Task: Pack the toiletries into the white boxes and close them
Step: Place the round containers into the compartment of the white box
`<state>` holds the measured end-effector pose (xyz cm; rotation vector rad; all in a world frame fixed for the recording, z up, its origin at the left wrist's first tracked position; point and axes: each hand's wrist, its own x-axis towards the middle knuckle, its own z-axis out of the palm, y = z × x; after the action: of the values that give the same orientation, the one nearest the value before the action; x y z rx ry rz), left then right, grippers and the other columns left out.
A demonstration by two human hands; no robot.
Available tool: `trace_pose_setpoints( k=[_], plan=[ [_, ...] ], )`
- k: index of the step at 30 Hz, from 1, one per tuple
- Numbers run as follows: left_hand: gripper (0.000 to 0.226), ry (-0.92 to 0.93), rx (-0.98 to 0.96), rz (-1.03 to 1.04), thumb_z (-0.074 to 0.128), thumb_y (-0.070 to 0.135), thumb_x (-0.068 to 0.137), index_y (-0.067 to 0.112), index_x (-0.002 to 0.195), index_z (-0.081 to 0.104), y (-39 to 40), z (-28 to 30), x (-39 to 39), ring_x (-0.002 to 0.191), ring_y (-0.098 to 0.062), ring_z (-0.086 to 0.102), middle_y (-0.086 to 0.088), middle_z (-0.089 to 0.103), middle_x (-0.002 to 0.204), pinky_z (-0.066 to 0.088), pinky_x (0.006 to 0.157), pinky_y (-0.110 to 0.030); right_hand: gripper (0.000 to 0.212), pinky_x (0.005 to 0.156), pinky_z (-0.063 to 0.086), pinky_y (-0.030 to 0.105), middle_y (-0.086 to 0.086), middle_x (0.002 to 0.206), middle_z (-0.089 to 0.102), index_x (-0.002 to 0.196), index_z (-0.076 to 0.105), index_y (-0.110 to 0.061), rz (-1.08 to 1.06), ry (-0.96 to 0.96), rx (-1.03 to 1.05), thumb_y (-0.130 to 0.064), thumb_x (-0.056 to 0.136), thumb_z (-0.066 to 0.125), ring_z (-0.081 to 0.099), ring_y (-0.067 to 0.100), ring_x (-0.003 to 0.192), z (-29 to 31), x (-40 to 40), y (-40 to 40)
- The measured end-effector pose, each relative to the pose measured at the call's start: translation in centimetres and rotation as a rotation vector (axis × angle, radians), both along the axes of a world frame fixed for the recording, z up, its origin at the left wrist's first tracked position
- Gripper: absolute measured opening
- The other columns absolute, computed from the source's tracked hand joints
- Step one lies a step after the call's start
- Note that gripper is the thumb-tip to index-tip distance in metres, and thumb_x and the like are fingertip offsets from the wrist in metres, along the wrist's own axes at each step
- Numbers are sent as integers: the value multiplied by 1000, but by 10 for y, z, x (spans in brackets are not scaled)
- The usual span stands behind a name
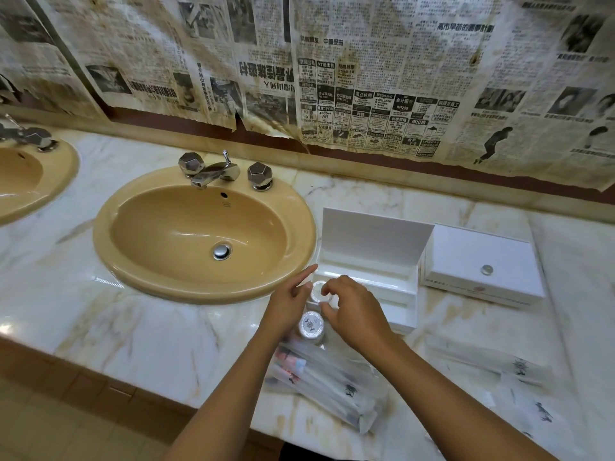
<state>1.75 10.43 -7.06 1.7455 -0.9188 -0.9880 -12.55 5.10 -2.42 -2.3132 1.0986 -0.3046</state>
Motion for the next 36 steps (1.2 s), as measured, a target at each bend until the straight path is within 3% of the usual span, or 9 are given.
trace_pose_setpoints(
  k=[7, 10, 13, 22, 23, 24, 26, 30, 36],
  plan=[
    [37, 10, 11, -11, 50, 22, 99, 49, 123, 57, -2, -2, 4, 71, -4, 56, 7, 67, 91, 46, 77, -10, 19, 73, 44, 32, -6, 107, 61, 104, 62, -22, 243, 50, 22, -27, 87, 57, 59, 20, 91, 2, -6, 18],
    [36, 56, 4, -6, 51, 24, 99, 44, 127, 58, -1, 1, 3, 101, -1, 61, -10, 54, 130, 49, 98, -38, 20, 73, 44, 32, -7, 112, 61, 104, 62, -22, 298, 79, 16, -24, 85, 56, 59, 21, 94, -2, -6, 19],
    [36, 50, 5, -6, 51, 23, 99, 39, 130, 58, -1, 6, 1, 113, -8, 49, -13, 47, 132, 44, 100, -49, 19, 73, 47, 34, -7, 111, 61, 103, 61, -21, 317, 103, 6, -22, 85, 56, 59, 22, 93, -5, -5, 19],
    [36, 42, 15, -8, 50, 22, 99, 39, 131, 57, 0, 7, 1, 106, -15, 56, -11, 54, 126, 47, 94, -49, 11, 67, 49, 40, -4, 107, 57, 95, 59, -16, 345, 163, -25, -19, 85, 55, 59, 28, 81, -11, 0, 19],
    [36, 45, 10, -10, 50, 22, 100, 39, 131, 56, 0, 6, 2, 94, 5, 24, -10, 62, 113, 52, 82, -43, 10, 66, 49, 40, -3, 107, 57, 94, 59, -15, 347, 169, -23, -18, 85, 55, 58, 28, 79, -11, 0, 19],
    [35, 44, 1, -17, 49, 22, 100, 40, 130, 56, 0, 6, 2, 55, -1, 33, -10, 66, 89, 51, 68, -30, 10, 64, 48, 39, -3, 107, 56, 93, 58, -15, 348, 174, -20, -18, 84, 55, 57, 29, 77, -11, 1, 20],
    [35, 44, -8, -34, 49, 22, 100, 40, 130, 55, 1, 6, 2, 52, -3, 33, 5, 48, 50, 39, 59, -15, 13, 61, 43, 36, -2, 106, 53, 94, 56, -16, 349, 177, -10, -19, 82, 56, 55, 28, 74, -9, 2, 21],
    [35, 53, 11, -24, 49, 22, 100, 41, 129, 56, 1, 6, 3, 51, -8, 36, 6, 36, 52, 39, 56, -13, 20, 59, 36, 30, -4, 101, 52, 97, 54, -20, 323, 156, 15, -25, 78, 59, 48, 22, 70, -5, 3, 22],
    [37, 48, 14, -18, 49, 19, 100, 42, 127, 57, 0, 2, 4, 54, -8, 40, 13, 48, 51, 40, 62, -16, 21, 59, 34, 31, -2, 103, 52, 100, 54, -19, 334, 220, -45, -24, 80, 58, 48, 24, 70, -4, 3, 20]
  ],
)
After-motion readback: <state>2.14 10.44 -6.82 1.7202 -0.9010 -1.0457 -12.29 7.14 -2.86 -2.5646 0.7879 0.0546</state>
